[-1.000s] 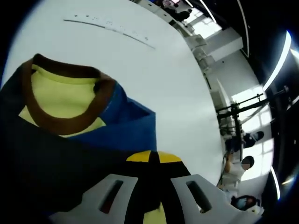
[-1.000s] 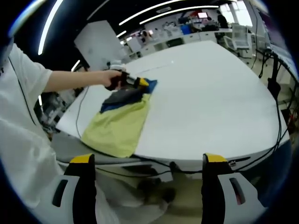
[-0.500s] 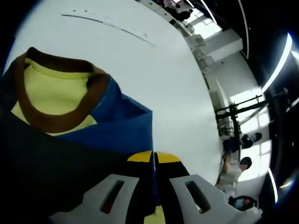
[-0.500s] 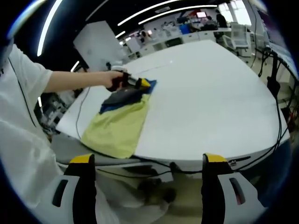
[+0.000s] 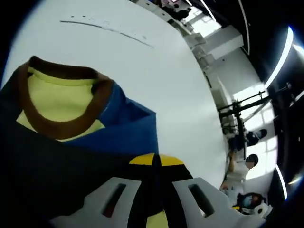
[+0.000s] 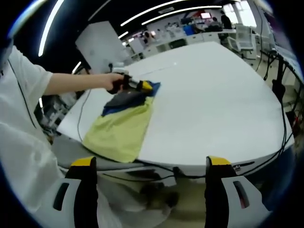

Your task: Fold the garment on the visible template until the final outline fits inside the template.

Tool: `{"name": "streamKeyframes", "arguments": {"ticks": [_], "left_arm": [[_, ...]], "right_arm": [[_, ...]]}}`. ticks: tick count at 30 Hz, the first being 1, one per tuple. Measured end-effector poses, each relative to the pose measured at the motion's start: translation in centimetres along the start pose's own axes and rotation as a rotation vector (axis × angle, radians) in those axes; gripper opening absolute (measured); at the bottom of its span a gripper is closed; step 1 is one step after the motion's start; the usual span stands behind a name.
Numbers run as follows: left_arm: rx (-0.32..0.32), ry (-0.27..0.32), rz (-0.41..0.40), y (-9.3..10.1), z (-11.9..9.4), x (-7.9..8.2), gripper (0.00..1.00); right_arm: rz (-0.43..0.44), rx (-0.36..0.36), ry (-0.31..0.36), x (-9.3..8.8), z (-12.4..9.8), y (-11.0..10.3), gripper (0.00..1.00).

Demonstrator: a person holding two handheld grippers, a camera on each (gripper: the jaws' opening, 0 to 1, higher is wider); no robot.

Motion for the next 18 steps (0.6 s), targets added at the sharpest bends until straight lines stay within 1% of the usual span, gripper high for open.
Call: {"name": "streamKeyframes", "arguments": {"ticks": [4,5,7,10,13,15,18], "left_arm": [[-0.013,-0.008,0.044,0.2,-0.6,-0.1,0.0],[-0.013,-0.01,0.06,0.3,-0.9,-0.2,0.02],[-0.019,-0.021,0.086,0.4,-1.3,-0.3,0.07],[-0.02,-0.032,0.121,0.4,-2.0,-0.5,0.17],[-0.025,-0.031,0.155,0.3,-3.0,-0.8,0.2],[-0.034,-0.038,0.161,0.1,-3.8,-1.2,0.21],[-0.041,-0.031,0.155,-0.3,-5.1,-1.6,0.23]], "right_arm": [[-0.012,0.001,0.003,0.5,-0.1,-0.2,0.94],[-0.015,0.0,0.004,0.6,-0.2,-0.3,0.94],[-0.021,-0.001,0.011,1.0,-0.3,-0.5,0.94],[-0.029,0.0,0.02,1.3,-0.3,-0.9,0.94],[-0.037,0.01,0.022,1.5,-0.1,-1.6,0.94],[-0.044,0.019,0.019,1.5,0.1,-2.1,0.94],[-0.056,0.031,0.019,1.7,0.2,-2.7,0.94]]}}
Point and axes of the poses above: the point that each gripper's makers call its tool centre point, and the gripper's own axes: z roughly forward along the fingers, y roughly to its right, x roughly out of its top, the point moved 9 cm from there along -z, roughly backward along the fingers, and after that the axes turned 5 degrees about -z, right-handed, at the moved point
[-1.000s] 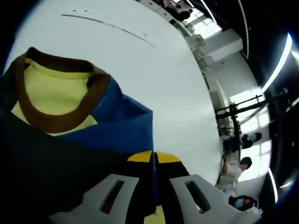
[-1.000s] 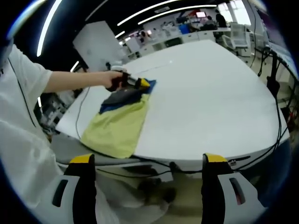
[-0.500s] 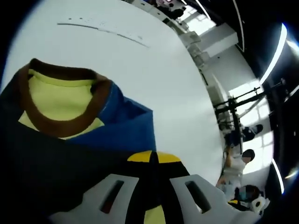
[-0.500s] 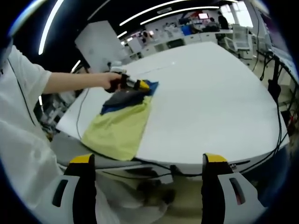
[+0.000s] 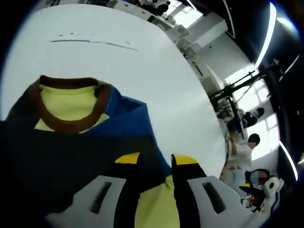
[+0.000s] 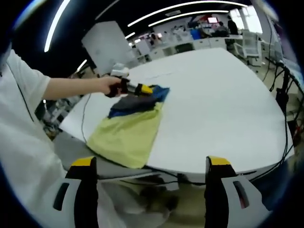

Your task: Fold the garment on the visible template until the final outline fits inside the template.

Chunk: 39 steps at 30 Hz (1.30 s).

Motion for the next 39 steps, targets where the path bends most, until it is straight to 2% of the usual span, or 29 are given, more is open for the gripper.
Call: {"name": "streamKeyframes", "arguments": {"ticks": [10,25,39], "left_arm": [[-0.016,0.039,0.0,-0.6,-4.1,-1.0,0.28],[-0.02,0.075,0.026,-1.7,-8.5,-3.4,0.37],[-0.002,0.084,0.11,-3.6,-13.5,-5.8,0.53]], "right_arm": [[-0.017,0.0,0.05,1.2,-1.0,-0.8,0.93],[-0.059,0.013,0.026,1.1,-1.4,-1.9,0.92],[-0.083,0.04,0.008,2.0,-0.5,-1.8,0.92]]}}
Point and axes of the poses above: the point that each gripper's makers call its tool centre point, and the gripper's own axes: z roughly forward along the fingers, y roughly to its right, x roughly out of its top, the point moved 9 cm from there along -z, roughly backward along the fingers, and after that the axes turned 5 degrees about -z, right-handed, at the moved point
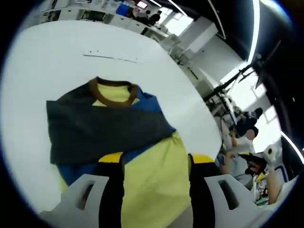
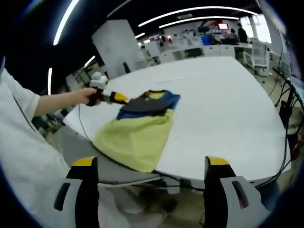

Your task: Fold the garment on the visible template until the final outline fits inside the template.

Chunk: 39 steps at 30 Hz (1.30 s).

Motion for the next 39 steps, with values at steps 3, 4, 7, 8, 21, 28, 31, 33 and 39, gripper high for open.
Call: {"name": "streamKeyframes", "arguments": {"ticks": [3,4,7,8,21,28,31,33,39], "left_arm": [[0.009,-0.002,0.026,-0.4,-0.9,-0.4,0.56],[0.012,-0.003,0.034,-0.5,-1.3,-0.6,0.57],[0.017,-0.001,0.044,-0.6,-2.0,-0.9,0.6],[0.019,0.0,0.046,-0.7,-2.2,-1.0,0.61],[0.049,0.003,0.091,-1.3,-6.3,-3.3,0.74],[0.063,0.019,0.091,-1.9,-8.6,-4.8,0.82],[0.068,0.03,0.088,-2.1,-9.4,-5.4,0.85],[0.073,0.036,0.087,-2.3,-9.8,-5.9,0.86],[0.084,0.034,0.071,-2.7,-10.6,-7.1,0.89]], "right_arm": [[-0.006,0.011,-0.005,0.1,0.3,-0.1,0.92],[-0.009,0.016,-0.009,0.1,0.4,-0.2,0.92],[-0.014,0.029,-0.017,0.1,0.8,-0.2,0.92],[-0.015,0.031,-0.02,0.1,0.9,-0.2,0.92],[-0.013,0.088,-0.023,1.2,3.5,0.1,0.9],[-0.037,0.133,-0.045,1.8,5.1,-0.4,0.9],[-0.04,0.147,-0.051,1.8,5.6,-0.7,0.9],[-0.041,0.154,-0.058,1.9,5.9,-0.7,0.9],[-0.043,0.169,-0.063,2.0,6.4,-1.1,0.9]]}}
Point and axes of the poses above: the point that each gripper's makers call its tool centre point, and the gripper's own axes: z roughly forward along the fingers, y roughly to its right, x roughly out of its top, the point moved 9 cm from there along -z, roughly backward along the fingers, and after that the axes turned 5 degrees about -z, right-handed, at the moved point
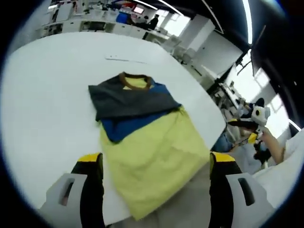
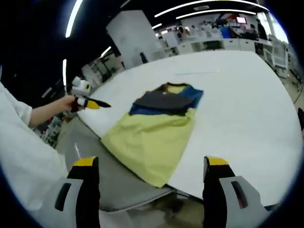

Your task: Fold the garment on the visible template until the final outline fits inside the template.

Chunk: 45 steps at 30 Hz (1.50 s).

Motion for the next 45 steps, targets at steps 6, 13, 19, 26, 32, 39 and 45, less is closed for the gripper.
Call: {"name": "streamKeyframes", "arguments": {"ticks": [6,13,19,26,32,39,45], "left_arm": [[0.004,0.013,0.021,-0.2,-1.1,-0.9,0.94],[0.012,0.012,0.023,-0.6,-2.5,-2.1,0.97],[0.011,0.017,0.006,-1.0,-3.5,-3.7,0.99],[0.026,0.006,-0.007,-1.6,-4.2,-4.8,0.99],[0.04,0.0,-0.02,-2.1,-4.2,-5.2,0.98],[0.054,-0.03,-0.046,-2.6,-3.9,-6.2,0.93],[0.043,-0.054,-0.064,-2.8,-3.6,-7.0,0.92]], "right_arm": [[-0.002,0.01,-0.003,0.1,0.4,-0.3,0.9],[0.003,0.009,-0.005,-0.1,0.6,-0.5,0.9],[0.014,0.001,-0.003,-0.3,0.5,-0.5,0.9],[0.022,-0.007,-0.005,-0.5,0.4,-0.4,0.9],[0.025,0.003,-0.014,-0.5,1.1,-0.7,0.9],[0.027,0.014,-0.028,-0.6,1.7,-1.0,0.89],[0.045,0.025,-0.049,-1.3,2.3,-0.5,0.89]]}}
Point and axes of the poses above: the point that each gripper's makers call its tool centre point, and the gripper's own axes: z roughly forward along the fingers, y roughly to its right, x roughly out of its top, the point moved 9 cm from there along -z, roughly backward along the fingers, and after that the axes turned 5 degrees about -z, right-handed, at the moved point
